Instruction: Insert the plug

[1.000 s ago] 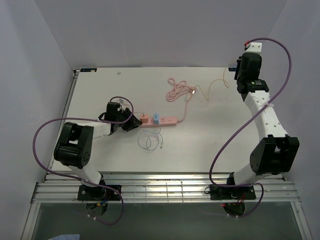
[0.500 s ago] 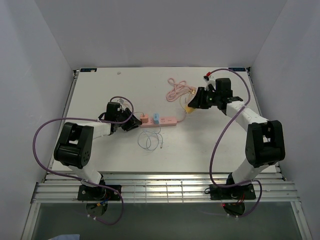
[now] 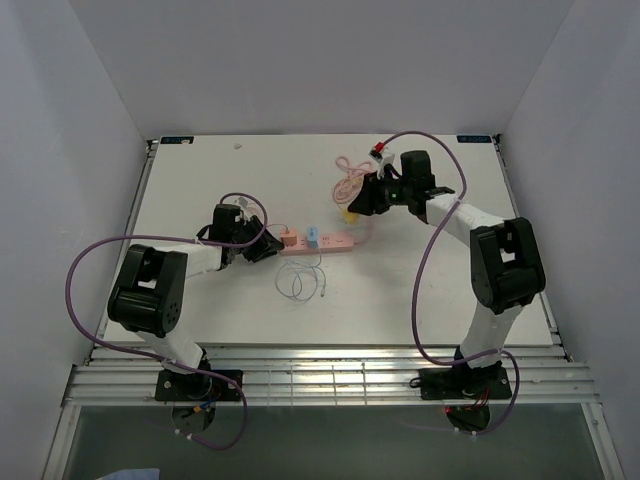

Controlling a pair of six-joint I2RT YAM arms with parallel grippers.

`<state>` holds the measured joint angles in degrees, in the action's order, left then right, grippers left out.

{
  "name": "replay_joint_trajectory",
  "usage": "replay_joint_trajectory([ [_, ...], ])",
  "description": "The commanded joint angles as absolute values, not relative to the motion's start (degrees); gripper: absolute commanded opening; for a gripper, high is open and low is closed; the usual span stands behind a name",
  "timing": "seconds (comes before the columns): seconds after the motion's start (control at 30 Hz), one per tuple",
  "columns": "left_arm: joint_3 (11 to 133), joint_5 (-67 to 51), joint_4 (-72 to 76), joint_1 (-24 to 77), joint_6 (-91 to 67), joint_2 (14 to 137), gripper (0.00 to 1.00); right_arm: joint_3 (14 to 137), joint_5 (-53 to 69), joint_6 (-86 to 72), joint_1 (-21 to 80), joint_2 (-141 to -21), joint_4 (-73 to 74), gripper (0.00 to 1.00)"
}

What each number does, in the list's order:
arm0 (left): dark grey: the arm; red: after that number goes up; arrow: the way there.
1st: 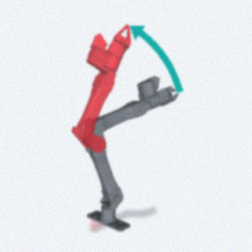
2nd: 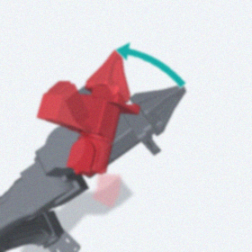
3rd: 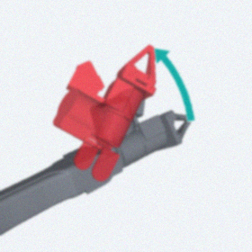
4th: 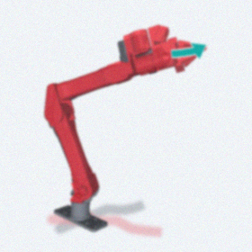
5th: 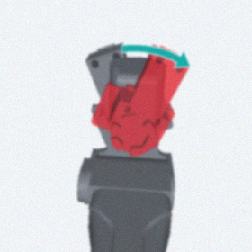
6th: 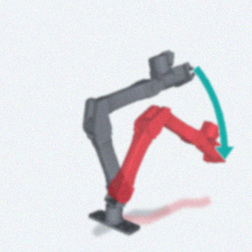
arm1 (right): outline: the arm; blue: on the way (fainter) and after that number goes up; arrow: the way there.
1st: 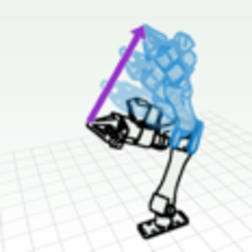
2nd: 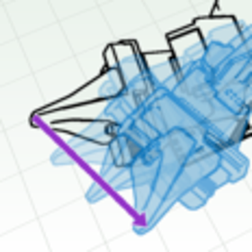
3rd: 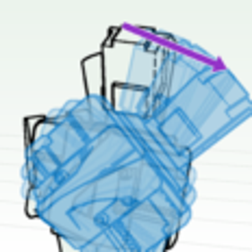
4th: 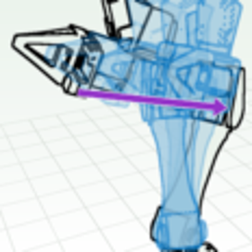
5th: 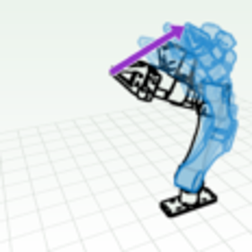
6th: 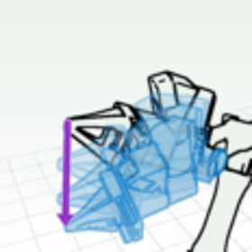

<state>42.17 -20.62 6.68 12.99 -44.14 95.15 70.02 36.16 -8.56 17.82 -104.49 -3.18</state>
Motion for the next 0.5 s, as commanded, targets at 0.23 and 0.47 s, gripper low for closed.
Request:
replay_joint_trajectory([
  [0.23, 42.98, -20.21, 5.45, 13.45, -42.98, 96.24, 0.43, 78.31, 39.29, 8.60, 21.53, -108.36, -2.21, 0.08],
  [0.47, 42.80, -20.04, 5.19, 13.45, -42.63, 96.06, 0.43, 79.45, 39.02, 17.11, 23.90, -109.60, -0.10, 0.08],
])
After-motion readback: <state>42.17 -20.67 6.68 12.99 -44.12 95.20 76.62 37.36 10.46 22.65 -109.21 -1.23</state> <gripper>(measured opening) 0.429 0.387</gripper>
